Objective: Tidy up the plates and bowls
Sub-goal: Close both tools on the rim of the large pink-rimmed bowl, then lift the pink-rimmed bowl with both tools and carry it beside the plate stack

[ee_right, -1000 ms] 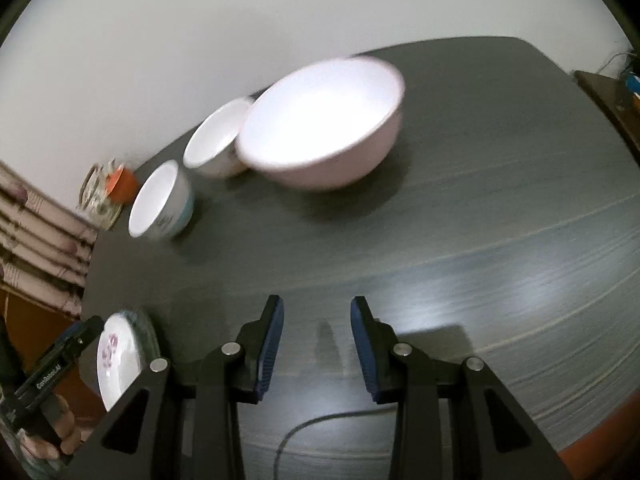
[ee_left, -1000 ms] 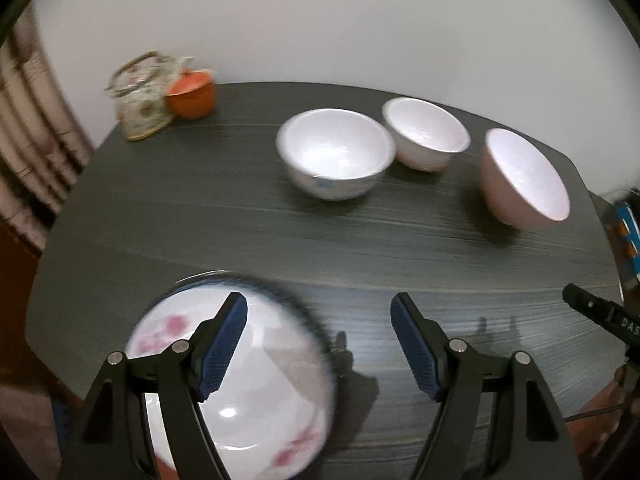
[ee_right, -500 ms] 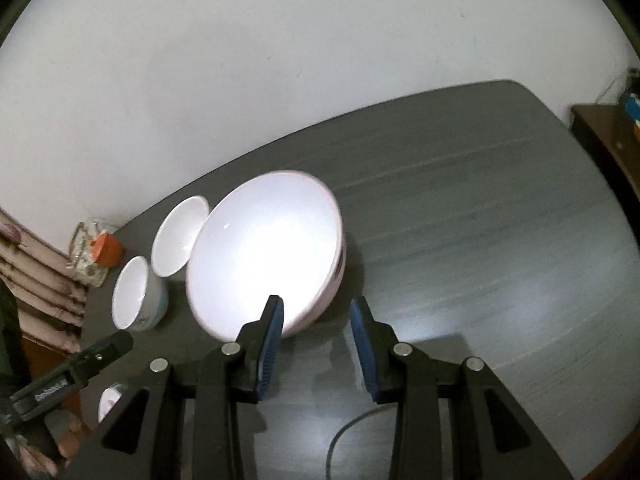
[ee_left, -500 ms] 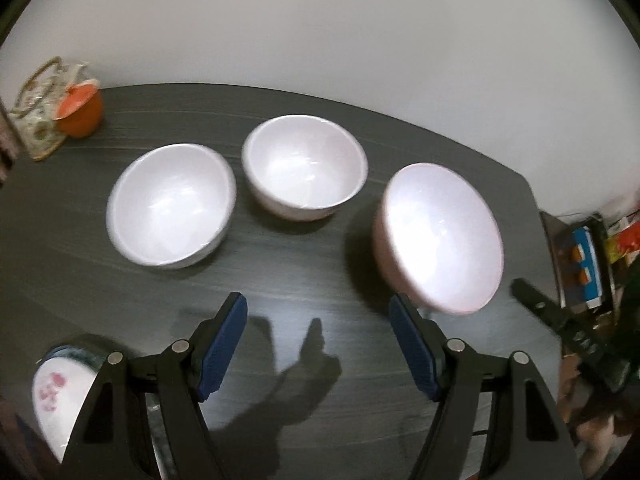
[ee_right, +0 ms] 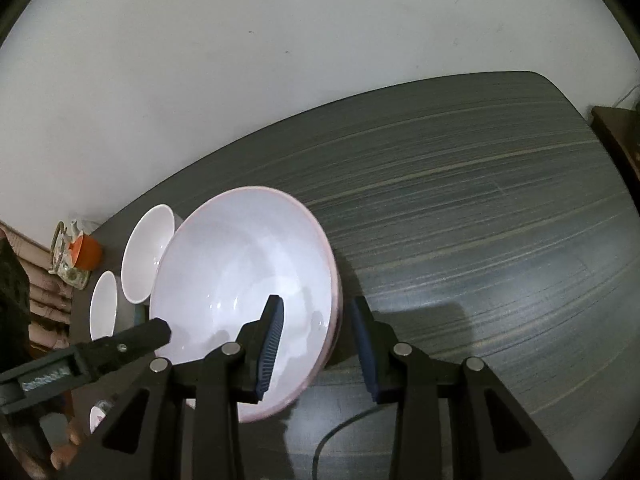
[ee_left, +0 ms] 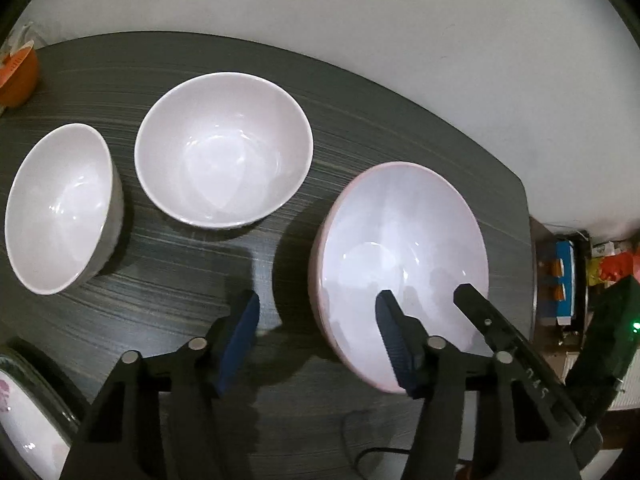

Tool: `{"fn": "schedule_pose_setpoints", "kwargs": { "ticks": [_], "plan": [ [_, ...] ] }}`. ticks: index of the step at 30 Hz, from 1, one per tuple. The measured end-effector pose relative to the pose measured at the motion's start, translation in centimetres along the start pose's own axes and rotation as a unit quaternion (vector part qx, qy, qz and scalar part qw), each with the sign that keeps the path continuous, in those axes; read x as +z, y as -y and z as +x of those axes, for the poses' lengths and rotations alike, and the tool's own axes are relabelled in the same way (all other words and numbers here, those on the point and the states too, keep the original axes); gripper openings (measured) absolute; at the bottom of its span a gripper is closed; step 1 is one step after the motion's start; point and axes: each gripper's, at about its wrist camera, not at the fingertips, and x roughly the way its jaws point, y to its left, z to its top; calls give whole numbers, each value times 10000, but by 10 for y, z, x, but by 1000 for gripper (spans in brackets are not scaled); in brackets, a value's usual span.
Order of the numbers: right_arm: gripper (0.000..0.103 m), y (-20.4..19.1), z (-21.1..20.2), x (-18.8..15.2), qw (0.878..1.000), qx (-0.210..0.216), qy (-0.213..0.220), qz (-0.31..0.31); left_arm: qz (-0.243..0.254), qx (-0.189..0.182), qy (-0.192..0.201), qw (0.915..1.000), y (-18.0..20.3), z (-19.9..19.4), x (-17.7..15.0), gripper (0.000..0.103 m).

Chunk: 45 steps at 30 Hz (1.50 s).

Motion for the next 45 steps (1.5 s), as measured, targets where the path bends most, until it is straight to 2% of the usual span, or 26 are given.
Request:
{"fn": "schedule_pose_setpoints", "kwargs": {
  "ticks": [3, 6, 8, 11, 18, 27, 34, 40, 45],
  "plan": [
    [35, 1, 7, 0, 10000, -17, -29, -8, 12, 21, -84, 10000, 2, 12, 4, 35],
    [35, 3, 11, -1, 10000, 5, -18, 24, 83, 106, -141, 9998, 5, 21, 5, 28],
    [24, 15, 8, -1, 9999, 24, -49, 84, 173, 77, -129, 9997, 10, 25, 4, 23],
    [16, 29, 7, -3, 9996, 50, -140, 235, 292, -9, -135, 9995, 12, 30, 0, 17],
    [15, 28, -2, -13, 9996, -80, -119, 227, 413, 16, -42, 9991, 17, 25, -11, 16],
    [15, 17, -42, -42, 9998, -7, 10, 193, 626, 21, 131, 9979, 20, -13, -36, 16],
    [15, 3, -75, -76, 9995, 264, -15, 168, 766, 117, 180, 9968, 7, -53, -77, 16],
    [15, -15, -92, -120, 9994, 292, -168, 10, 750, 215, 171, 9968, -19, -83, -119, 16],
    [15, -26, -93, -151, 9992, 261, -306, -56, 676, 280, 99, 9973, -40, -91, -147, 16]
  ]
}}
